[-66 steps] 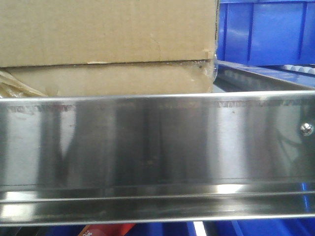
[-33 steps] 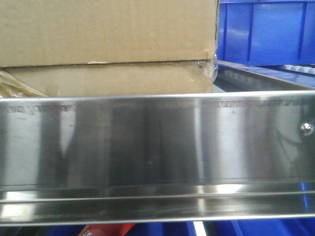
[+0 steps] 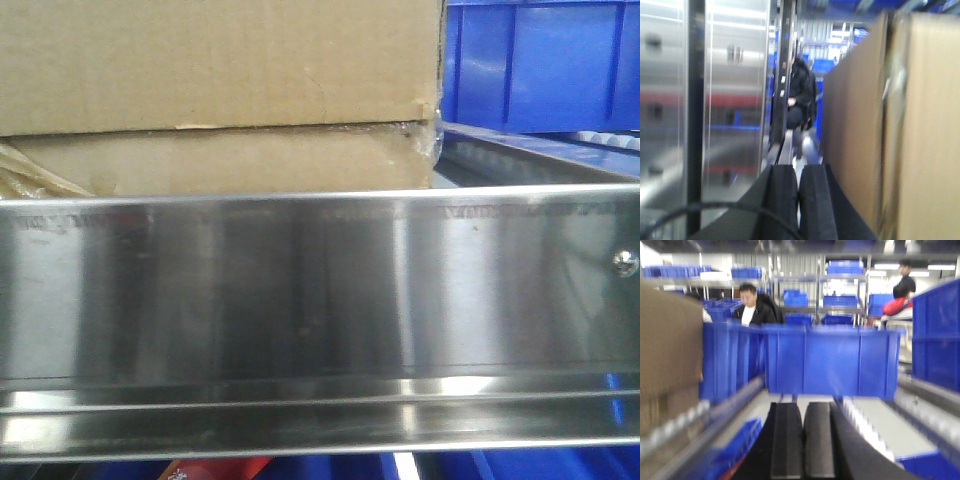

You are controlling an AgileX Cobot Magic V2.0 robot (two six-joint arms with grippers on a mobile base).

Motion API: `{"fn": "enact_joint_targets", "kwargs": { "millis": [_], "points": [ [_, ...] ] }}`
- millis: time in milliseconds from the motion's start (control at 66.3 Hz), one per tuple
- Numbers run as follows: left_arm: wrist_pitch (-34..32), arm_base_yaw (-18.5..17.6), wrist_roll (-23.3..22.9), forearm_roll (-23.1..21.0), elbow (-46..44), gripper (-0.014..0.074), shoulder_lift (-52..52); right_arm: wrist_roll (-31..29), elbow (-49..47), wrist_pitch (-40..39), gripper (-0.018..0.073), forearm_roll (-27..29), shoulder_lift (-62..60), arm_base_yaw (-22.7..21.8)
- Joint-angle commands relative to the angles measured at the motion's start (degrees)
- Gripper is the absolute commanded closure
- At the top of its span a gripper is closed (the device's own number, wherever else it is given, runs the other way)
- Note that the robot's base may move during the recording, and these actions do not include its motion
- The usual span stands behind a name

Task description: Grab carton from right shelf to conveyor

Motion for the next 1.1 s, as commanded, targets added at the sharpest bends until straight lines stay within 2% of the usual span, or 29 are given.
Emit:
{"fn": "enact_joint_targets", "kwargs": {
  "millis": [0, 121, 166, 271, 392, 437, 543, 648, 739, 905, 995, 1086],
  "points": [
    [4.4, 0.0, 0.0, 0.7, -7.2, 0.0577, -0.2, -0.4, -6.5, 3.8, 0.0626, 0.3, -0.1, 0.2],
    [16.4, 0.0, 0.0, 4.5, -18.4, 0.0490, 1.4, -0.4, -15.0, 9.7, 0.0615, 0.3, 1.2, 0.2],
    [20.8, 0.0, 0.0, 5.1, -23.0, 0.0432, 3.1, -0.4, -18.4, 11.0, 0.0573, 0.3, 2.5, 0.2],
    [28.3, 0.0, 0.0, 5.1, -32.8, 0.0290, 7.4, -0.4, -23.4, 11.4, 0.0348, 0.3, 5.8, 0.2],
    [31.8, 0.0, 0.0, 4.8, -41.0, 0.0161, 13.2, -0.4, -27.7, 11.2, 0.0064, 0.3, 9.8, 0.2],
    [32.2, -0.1, 0.0, 4.8, -43.2, 0.0123, 15.2, -0.4, -28.7, 11.2, -0.0012, 0.3, 11.4, 0.2],
    [31.9, -3.2, 0.8, 2.6, -47.3, 0.0064, 18.5, -0.4, -30.7, 11.2, -0.0001, 1.5, 14.7, 0.2],
    [35.7, -9.1, 10.0, -1.2, -51.7, 0.0068, 22.3, -0.4, -33.5, 11.3, 0.0021, 5.3, 18.8, 0.4],
    [39.6, -14.1, 11.4, -2.8, -55.2, 0.0071, 26.7, -0.4, -37.1, 13.5, 0.0054, 7.5, 22.1, 2.2],
    [42.2, -21.3, 11.4, -3.3, -60.1, 0.0071, 36.1, -0.5, -45.3, 19.6, 0.0125, 7.7, 30.3, 9.4],
    [42.9, -22.9, 11.4, -3.3, -63.1, 0.0071, 41.5, -0.5, -49.3, 22.0, 0.0129, 7.7, 35.5, 14.5],
    [44.5, -22.9, 11.3, -3.3, -67.4, 0.0071, 46.6, -0.6, -54.7, 26.1, 0.0099, 7.7, 41.7, 19.9]
  ]
}}
